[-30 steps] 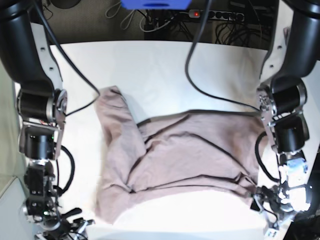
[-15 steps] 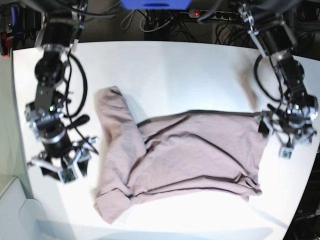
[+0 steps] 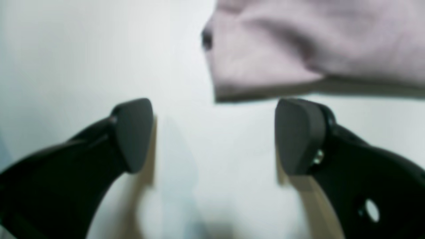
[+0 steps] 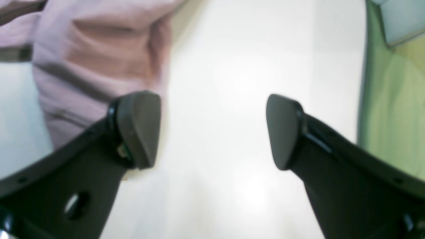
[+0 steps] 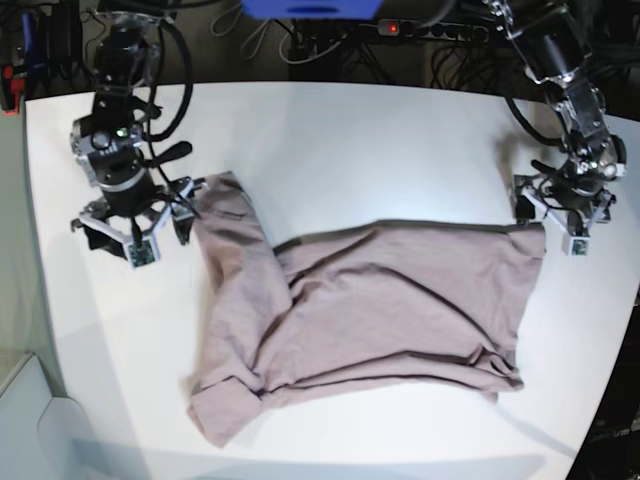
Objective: Layout the t-shirt on the table in an organized manner, then fold the t-shirt properly
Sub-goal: 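Release the shirt and raise both grippers away from it, then grasp the shirt corners with both grippers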
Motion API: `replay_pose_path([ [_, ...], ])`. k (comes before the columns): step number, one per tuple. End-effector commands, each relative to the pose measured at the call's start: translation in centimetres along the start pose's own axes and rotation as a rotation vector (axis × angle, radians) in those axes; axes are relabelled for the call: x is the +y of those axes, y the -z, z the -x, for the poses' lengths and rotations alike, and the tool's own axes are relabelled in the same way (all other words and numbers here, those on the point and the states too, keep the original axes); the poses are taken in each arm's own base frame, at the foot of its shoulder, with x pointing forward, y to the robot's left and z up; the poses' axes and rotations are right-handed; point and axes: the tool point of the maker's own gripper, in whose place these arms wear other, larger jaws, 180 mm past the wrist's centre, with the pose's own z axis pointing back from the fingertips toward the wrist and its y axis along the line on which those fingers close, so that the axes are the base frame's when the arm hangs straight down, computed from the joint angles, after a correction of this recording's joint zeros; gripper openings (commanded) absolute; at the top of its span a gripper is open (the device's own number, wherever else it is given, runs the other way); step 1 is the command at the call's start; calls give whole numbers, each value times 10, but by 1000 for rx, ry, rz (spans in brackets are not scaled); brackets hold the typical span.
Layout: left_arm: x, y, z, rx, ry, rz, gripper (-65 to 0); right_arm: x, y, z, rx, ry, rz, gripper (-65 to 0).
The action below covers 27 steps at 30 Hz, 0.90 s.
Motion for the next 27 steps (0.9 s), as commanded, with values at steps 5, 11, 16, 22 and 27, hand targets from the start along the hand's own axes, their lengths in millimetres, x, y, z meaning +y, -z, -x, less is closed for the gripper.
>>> replay_pose_path([
  [5,-2,15,-24,-41,-32,25,-89,-5,-9,17,25,-2,16,-151],
  [11,-20,32,-9,23,-37,86,-116,32,-19,41,78,-22,-75,-153],
  [16,-49,33,-9,27,43,203,-434,61,-21,40,75,-17,-141,-153],
  [22,-50,32,-8,29,50,211,-634,70,-7,27,54,18,-155,-151],
  [27,-40,24,-13,10,67,180,-648,77,15,32,87,35,-183,-154],
])
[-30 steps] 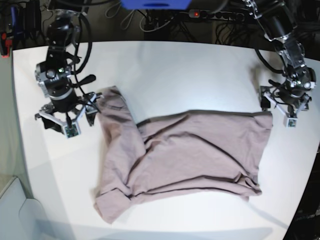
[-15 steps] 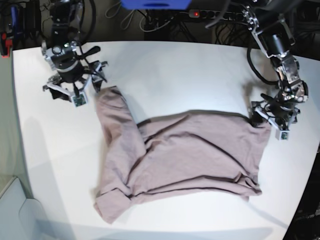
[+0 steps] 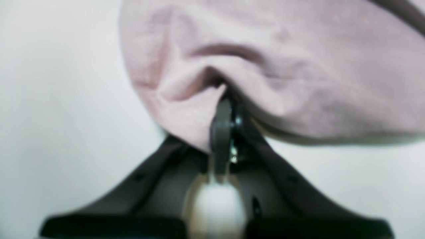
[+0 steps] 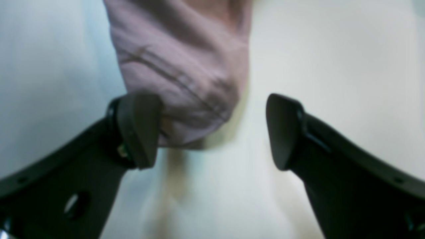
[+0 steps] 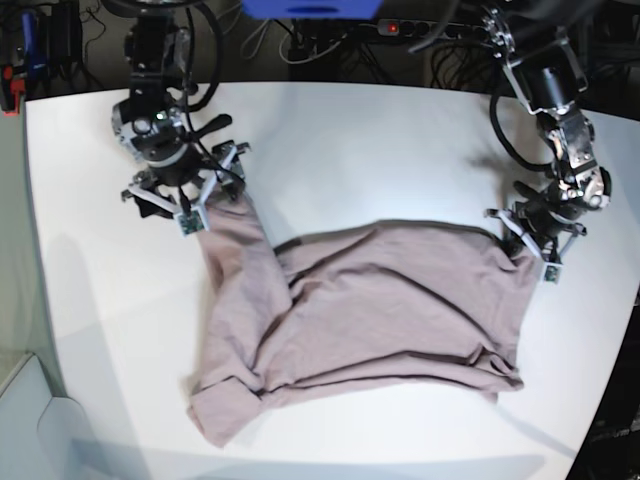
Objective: Layout the t-shirt on the table in an organized manner, then fold the t-shirt properly
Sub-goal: 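Grasp the shirt corners with both grippers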
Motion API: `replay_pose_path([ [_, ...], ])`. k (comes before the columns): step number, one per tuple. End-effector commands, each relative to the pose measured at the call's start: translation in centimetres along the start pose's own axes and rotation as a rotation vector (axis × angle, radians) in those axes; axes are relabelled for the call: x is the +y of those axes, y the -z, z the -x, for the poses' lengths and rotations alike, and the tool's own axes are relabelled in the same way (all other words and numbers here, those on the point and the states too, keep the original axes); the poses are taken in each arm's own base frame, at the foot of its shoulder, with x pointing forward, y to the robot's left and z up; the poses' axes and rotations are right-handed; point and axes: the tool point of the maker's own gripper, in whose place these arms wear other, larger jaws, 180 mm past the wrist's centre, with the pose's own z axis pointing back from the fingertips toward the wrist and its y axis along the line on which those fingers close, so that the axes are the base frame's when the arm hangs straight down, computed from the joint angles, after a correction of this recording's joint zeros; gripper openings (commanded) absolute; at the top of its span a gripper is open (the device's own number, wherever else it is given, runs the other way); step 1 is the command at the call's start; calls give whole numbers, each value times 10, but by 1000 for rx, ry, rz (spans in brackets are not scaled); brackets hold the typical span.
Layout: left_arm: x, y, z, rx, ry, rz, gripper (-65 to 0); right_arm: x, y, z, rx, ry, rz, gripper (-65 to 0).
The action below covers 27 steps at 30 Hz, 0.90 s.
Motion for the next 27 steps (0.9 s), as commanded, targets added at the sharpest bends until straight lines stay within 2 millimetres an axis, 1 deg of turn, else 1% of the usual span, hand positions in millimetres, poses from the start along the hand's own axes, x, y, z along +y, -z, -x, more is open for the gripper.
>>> replay_pose_path([
  [1,12,-8,6,30,21,-33,-648,-2,2,-10,-29,3,3,-155],
  [3,21,-18,-2,-3,22,-68,-648,4,7,-7,-19,15,-13,-169],
  [4,26,-23,-7,-17,24,-84,-648,6,9,-7,-15,20,-19,-190],
  [6,34,-31,-9,-11,27,-113,-648,9,11,-2,-3,24,-26,-258],
  [8,47,-42,-13,0,31,-153,-648,15,12,-4,-6,18,-40,-369],
  [9,52,-48,-16,-2,31,-172,-648,20,12,-7,-11,8,-53,-436],
  [11,61,-59,-24,-20,34,-210,-648,25,11,-11,-22,-12,-63,-572],
  [12,64,-64,-30,-33,42,-225,-648,22,8,-16,-37,-15,-53,-634],
  [13,67,-70,-37,-47,53,-241,-648,16,3,-21,-52,-16,-36,-650],
  [15,70,-82,-49,-59,85,-274,-648,3,-11,-34,-96,-20,8,-650],
  [17,76,-102,-61,-65,139,-326,-648,-17,-34,-53,-163,-58,70,-650],
  [20,77,-124,-86,-112,196,-380,-648,-34,-61,-83,-258,-118,132,-650],
  [22,77,-134,-104,-156,220,-403,-648,-46,-67,-100,-298,-150,161,-650],
  [24,78,-137,-121,-192,224,-415,-648,-58,-68,-115,-326,-178,190,-650],
  [26,80,-130,-134,-200,231,-404,-648,-67,-58,-122,-326,-184,195,-650],
  [27,80,-123,-137,-186,244,-386,-648,-70,-51,-127,-324,-182,195,-650],
])
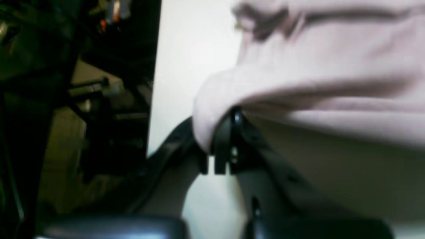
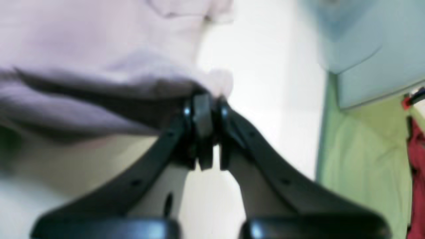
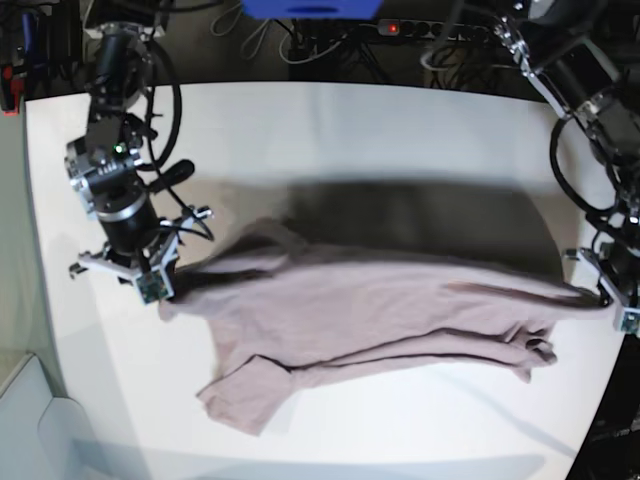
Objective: Layout the t-shirt on the table in an organized manner, then fold the t-shirt properly
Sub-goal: 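Grasp the shirt corners with both grippers, then drag the shirt corner with the right gripper toward the left gripper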
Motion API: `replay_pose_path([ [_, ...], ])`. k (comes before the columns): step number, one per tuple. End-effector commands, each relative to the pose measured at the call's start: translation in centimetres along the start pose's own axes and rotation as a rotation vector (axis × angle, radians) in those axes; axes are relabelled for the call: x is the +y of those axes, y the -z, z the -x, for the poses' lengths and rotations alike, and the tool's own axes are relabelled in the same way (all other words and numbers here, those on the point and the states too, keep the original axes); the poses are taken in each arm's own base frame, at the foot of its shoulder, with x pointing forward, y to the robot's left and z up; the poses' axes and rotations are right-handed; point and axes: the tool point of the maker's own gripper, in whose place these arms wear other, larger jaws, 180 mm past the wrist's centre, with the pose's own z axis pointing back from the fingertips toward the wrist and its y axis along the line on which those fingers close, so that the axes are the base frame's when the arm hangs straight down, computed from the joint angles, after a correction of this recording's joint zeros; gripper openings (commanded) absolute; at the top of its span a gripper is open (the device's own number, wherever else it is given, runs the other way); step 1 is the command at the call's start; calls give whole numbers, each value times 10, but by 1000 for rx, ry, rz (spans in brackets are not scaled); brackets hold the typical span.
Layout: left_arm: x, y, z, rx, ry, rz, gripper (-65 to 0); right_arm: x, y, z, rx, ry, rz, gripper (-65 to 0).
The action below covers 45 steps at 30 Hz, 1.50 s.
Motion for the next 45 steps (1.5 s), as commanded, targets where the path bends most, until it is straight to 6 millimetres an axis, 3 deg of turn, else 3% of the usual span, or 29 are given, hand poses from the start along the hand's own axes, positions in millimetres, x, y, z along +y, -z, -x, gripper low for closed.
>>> replay_pose_path([
  [1,2,6,-11,-23,13,11,-648,-5,7,-7,-18,2,8,-650],
  [6,-40,45,26,115,24,167,-648,-5,47,16,75,23,-29,-650],
  [11,-58,64,58,146,-28,243,-648,-1,77,52,195,47,-77,-650],
  [14,-58,69,75,169,-56,257,-648,-9,89,56,221,48,-78,-650],
  [17,-52,68,84,192,-60,254,-648,-18,93,41,191,47,-62,-650],
  [20,-52,68,86,194,-62,255,-648,-25,93,7,110,50,-39,-650],
  [22,-55,64,97,213,-58,261,-648,-17,93,-25,37,57,-45,-650],
  [26,-61,62,103,222,-59,269,-648,7,98,-68,-37,-22,-99,-650],
  [28,-62,62,106,231,-59,272,-648,29,104,-69,-26,-71,-152,-615],
  [32,-63,58,118,251,-52,274,-648,52,116,-51,39,-133,-209,-427],
  [36,-52,54,126,259,-78,249,-648,58,110,-48,35,-155,-211,-298],
  [40,-34,50,130,255,-125,206,-648,51,84,-63,-44,-160,-169,-293],
  [42,-32,50,130,254,-133,201,-648,48,70,-51,-21,-156,-155,-291],
  [45,-31,50,130,252,-134,198,-648,60,55,-22,63,-149,-173,-291],
])
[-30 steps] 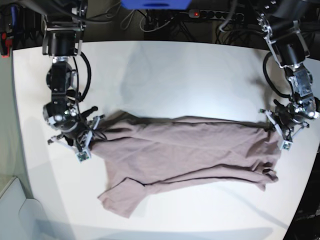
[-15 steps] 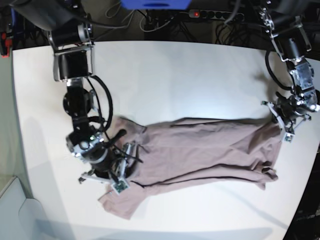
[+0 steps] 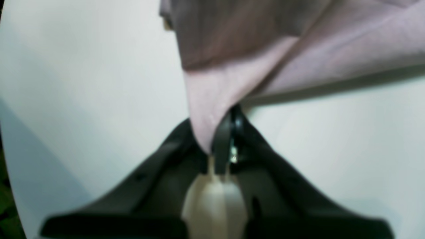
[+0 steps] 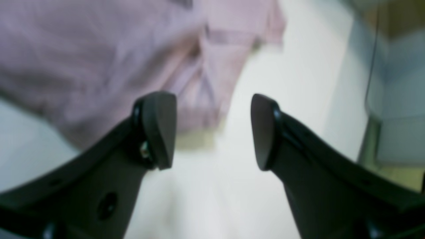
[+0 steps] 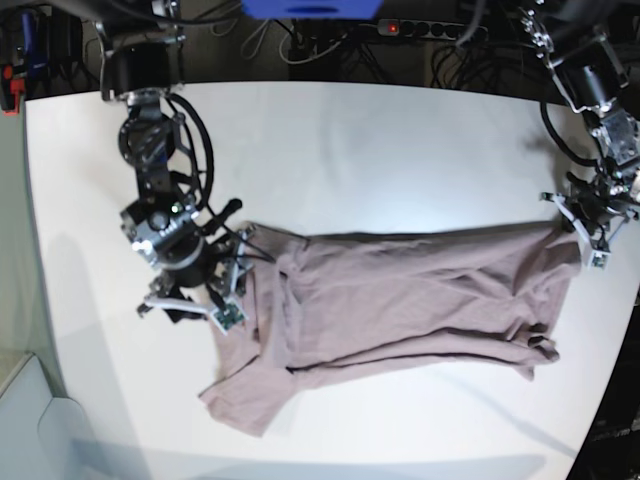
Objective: Layout the t-shirt on the table in an organized manner, then fold the t-shirt properly
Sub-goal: 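Drag the shirt corner with the right gripper toward the left gripper, then pull the shirt edge with both grippers away from the hem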
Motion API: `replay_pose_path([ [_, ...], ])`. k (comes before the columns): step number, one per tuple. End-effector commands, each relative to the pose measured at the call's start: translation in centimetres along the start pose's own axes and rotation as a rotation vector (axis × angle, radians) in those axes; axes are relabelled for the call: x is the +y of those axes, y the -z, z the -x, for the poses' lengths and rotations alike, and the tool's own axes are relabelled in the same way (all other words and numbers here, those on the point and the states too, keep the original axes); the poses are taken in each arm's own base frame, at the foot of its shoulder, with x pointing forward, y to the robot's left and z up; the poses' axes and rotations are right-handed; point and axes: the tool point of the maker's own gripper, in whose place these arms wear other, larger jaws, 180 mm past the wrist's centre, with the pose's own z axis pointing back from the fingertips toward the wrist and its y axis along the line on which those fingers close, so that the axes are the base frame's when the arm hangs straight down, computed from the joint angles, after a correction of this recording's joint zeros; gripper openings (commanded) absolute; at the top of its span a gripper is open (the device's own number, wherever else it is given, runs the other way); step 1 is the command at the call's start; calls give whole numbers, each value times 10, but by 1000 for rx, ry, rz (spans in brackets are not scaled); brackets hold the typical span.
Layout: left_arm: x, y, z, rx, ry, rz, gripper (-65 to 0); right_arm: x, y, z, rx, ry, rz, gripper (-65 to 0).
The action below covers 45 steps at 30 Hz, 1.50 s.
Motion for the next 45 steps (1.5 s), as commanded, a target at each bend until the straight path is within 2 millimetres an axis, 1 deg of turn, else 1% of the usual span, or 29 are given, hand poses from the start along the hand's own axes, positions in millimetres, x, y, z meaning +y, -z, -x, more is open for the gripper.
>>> replay_pose_path([
  [1,13,-7,-20,-56,5,-27,-648,2,-3,-10,-34,13,-5,-291],
  [3,11,-6,-20,-58,2,-24,-648,24,0,4,1,45,-50,-291],
  [6,10,-6,-20,-56,2,-22,-648,46,8,19,48,73,-102,-291],
  [7,10,-6,-19,-55,1,-21,-648,52,11,26,69,76,-116,-291],
  [9,3,-3,-19,-58,-6,-9,-648,62,15,30,87,90,-140,-291],
  [10,3,-3,-17,-56,-9,-9,-648,66,17,33,98,91,-152,-291],
  [11,2,-3,-11,-47,-16,-8,-648,69,19,36,107,91,-159,-292],
  [12,3,-4,-11,-47,-17,-11,-648,72,22,40,120,93,-168,-293],
  [14,3,-6,-14,-58,-10,-16,-648,80,26,42,117,108,-193,-300],
  [15,2,-7,-16,-63,-8,-17,-648,84,27,42,105,120,-205,-323],
  [16,-3,-6,-13,-62,-9,-9,-648,86,29,42,95,127,-213,-361],
  [17,-5,-7,-13,-63,-4,-11,-648,88,29,44,97,131,-219,-405],
  [20,-6,-16,-17,-81,24,-29,-648,88,28,47,98,137,-219,-573],
  [21,-9,-19,-16,-86,31,-30,-648,87,28,47,101,137,-216,-637],
  [23,-18,-24,-20,-109,42,-30,-648,87,25,48,103,137,-214,-650],
  [24,-21,-27,-21,-119,50,-33,-648,87,22,47,99,135,-209,-650],
  [26,-24,-37,-25,-142,75,-47,-648,82,10,38,61,133,-188,-650],
  [27,-29,-42,-25,-154,87,-52,-648,81,1,34,38,133,-175,-650],
  [29,-34,-56,-33,-192,115,-69,-648,73,-21,17,-29,127,-138,-650],
  [31,-42,-68,-38,-221,136,-80,-648,67,-45,4,-75,123,-107,-650],
  [33,-45,-82,-42,-248,167,-99,-648,63,-67,-1,-87,126,-83,-650],
  [34,-50,-88,-43,-260,176,-102,-648,65,-76,0,-83,127,-80,-650],
  [36,-57,-97,-47,-284,185,-108,-648,77,-84,5,-69,126,-104,-650],
  [38,-61,-106,-49,-302,196,-115,-648,93,-89,20,-28,132,-140,-650],
  [40,-64,-110,-48,-305,202,-116,-648,119,-96,31,2,135,-202,-650],
  [43,-65,-110,-45,-299,202,-114,-648,162,-111,36,17,103,-314,-650],
  [45,-65,-110,-45,-298,202,-114,-648,178,-119,41,26,76,-361,-650],
])
